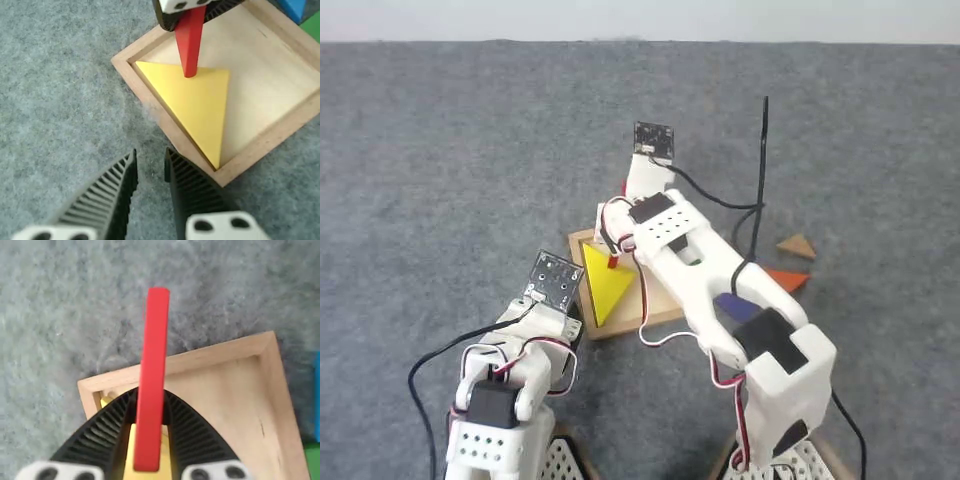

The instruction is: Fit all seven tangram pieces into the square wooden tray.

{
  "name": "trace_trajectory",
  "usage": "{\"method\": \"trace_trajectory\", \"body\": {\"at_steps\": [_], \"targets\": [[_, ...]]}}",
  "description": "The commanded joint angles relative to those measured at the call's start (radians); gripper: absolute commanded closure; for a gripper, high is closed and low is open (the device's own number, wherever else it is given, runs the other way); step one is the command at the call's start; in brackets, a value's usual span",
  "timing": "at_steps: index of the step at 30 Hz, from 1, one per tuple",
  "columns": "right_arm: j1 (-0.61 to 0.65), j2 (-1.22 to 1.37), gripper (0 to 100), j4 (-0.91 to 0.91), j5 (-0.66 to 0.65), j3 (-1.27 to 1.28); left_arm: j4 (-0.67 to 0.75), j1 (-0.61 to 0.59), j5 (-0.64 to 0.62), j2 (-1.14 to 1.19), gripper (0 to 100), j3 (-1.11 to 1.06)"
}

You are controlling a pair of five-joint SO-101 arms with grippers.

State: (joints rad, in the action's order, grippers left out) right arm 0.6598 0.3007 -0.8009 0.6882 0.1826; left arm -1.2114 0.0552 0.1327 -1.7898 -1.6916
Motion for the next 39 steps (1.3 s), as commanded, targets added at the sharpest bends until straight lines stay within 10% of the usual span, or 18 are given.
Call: {"method": "trace_trajectory", "body": {"at_steps": [1,39], "targets": [[0.007,-0.019,99.1,-0.015,0.012,-0.060,-0.005,0.000,-0.012,-0.002,91,0.007],[0.079,-0.130,86.5,-0.283,-0.209,-0.058,-0.005,0.000,-0.012,0.000,91,0.007]]}}
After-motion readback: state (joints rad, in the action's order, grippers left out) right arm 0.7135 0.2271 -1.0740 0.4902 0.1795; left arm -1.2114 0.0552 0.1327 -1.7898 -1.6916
